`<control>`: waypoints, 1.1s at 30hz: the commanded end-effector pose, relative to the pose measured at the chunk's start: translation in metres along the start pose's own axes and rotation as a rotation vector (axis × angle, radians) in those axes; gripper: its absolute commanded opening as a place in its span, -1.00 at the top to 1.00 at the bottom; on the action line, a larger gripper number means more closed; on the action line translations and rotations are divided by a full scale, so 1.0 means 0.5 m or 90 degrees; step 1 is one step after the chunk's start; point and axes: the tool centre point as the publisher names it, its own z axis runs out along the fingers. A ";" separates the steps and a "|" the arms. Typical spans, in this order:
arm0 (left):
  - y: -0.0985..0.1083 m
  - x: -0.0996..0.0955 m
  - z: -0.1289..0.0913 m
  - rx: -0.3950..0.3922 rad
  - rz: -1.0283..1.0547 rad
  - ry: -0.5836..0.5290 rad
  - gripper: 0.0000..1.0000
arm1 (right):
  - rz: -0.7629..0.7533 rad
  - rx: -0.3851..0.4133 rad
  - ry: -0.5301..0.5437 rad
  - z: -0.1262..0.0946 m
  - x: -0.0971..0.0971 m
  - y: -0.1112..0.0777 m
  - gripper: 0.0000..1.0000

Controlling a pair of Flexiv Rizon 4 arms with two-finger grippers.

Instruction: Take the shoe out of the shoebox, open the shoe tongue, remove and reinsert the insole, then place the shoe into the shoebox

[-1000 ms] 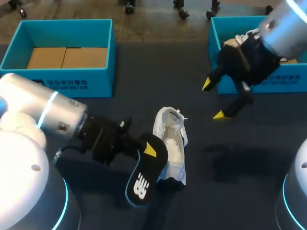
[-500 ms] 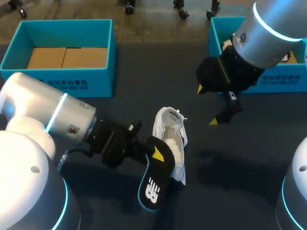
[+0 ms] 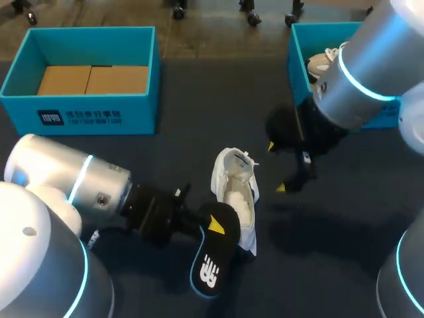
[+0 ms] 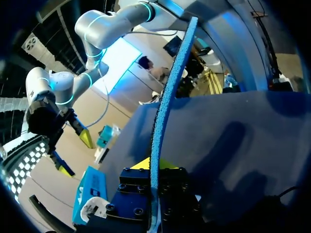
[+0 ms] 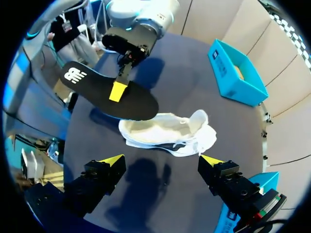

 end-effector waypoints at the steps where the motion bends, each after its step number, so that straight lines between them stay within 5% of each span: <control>1: -0.014 0.004 -0.003 -0.031 0.001 0.003 1.00 | 0.004 -0.061 -0.005 0.021 0.021 -0.021 -1.00; 14: -0.014 0.004 -0.003 -0.031 0.001 0.003 1.00 | 0.012 -0.058 0.003 0.025 0.008 -0.026 -1.00; 33: -0.039 -0.023 -0.026 0.001 0.004 -0.052 1.00 | 0.058 -0.132 0.031 0.142 0.060 -0.034 -1.00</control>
